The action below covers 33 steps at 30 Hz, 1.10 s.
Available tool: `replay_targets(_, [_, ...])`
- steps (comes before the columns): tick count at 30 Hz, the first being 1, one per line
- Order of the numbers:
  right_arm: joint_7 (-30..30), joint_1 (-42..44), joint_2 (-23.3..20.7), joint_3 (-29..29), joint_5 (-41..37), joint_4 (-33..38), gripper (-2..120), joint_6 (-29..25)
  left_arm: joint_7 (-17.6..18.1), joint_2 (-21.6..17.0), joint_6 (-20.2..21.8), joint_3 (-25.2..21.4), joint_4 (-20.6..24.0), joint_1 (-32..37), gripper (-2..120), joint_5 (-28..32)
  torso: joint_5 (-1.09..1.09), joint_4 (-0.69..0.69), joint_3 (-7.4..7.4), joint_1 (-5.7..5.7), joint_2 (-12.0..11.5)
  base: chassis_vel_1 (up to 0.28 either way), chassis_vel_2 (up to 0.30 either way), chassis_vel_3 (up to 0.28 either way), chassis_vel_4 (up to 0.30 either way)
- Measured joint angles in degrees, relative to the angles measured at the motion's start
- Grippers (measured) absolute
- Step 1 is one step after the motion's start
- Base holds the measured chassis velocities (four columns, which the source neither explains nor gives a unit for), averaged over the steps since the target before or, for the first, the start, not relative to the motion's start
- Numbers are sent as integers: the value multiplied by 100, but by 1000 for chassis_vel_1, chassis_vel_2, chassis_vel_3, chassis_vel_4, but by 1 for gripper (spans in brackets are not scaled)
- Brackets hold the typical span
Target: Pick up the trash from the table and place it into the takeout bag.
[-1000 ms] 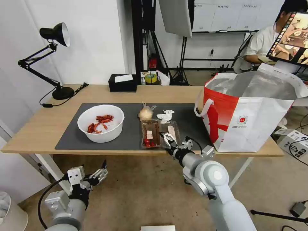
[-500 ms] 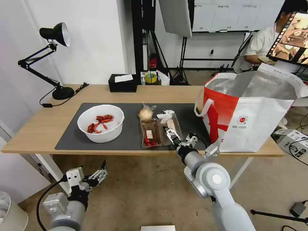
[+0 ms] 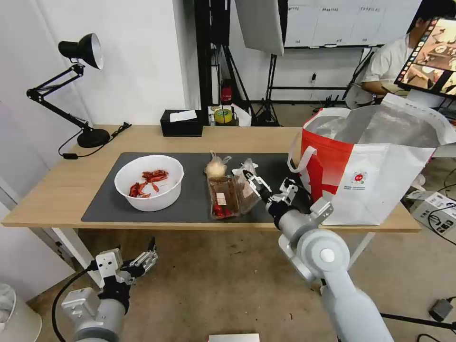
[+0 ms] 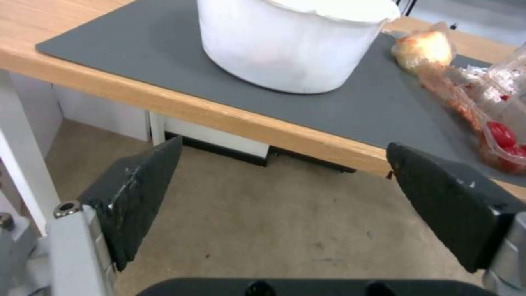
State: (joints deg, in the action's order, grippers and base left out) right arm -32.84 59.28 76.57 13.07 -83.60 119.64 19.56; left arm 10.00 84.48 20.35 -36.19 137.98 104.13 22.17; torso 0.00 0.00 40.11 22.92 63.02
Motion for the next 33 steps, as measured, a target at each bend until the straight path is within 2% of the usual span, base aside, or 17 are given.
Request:
replay_targets(10, [-225,-423,286,-321,-200,-382,100,140,-4,98,-18,-26,59,93,100,-109,0,0,0,0,0,0,0,0,0])
replay_targets(17, [-889,-812,574,-646,-405,-863,100,498,-4,121,-25,-84,95,125,100,-123,-1,1,0,0,0,0,0,0,0])
replay_targets(21, [-1119,-865,593,-692,-538,-936,100,590,-3,120,-26,-96,108,147,100,-122,-1,1,0,0,0,0,0,0,0])
replay_targets(27, [-1047,-878,502,-703,-543,-907,100,600,-3,93,-29,-112,123,157,100,-118,-1,0,0,0,0,0,0,0,0])
replay_targets(33, [-271,-1202,103,-720,57,-929,100,620,-2,103,-29,-86,124,142,100,-119,0,0,0,0,0,0,0,0,0])
